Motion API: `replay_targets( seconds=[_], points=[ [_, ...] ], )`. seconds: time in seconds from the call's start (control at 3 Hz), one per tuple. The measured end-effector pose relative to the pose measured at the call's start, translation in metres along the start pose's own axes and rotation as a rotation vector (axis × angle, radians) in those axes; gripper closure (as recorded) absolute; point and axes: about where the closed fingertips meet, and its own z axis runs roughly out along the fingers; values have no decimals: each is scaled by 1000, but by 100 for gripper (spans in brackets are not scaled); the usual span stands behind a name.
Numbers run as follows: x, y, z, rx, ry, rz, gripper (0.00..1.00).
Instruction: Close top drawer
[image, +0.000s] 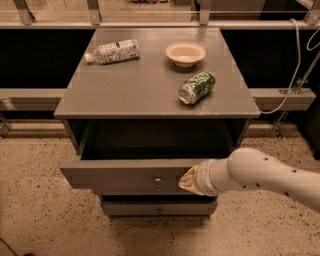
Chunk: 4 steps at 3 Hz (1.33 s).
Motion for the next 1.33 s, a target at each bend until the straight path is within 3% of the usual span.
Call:
replay_targets(
  seconds=[0.33,1.33],
  points=[
    [0,0,0,0,0,0,100],
    [-24,-68,50,138,-111,21,100]
  ],
)
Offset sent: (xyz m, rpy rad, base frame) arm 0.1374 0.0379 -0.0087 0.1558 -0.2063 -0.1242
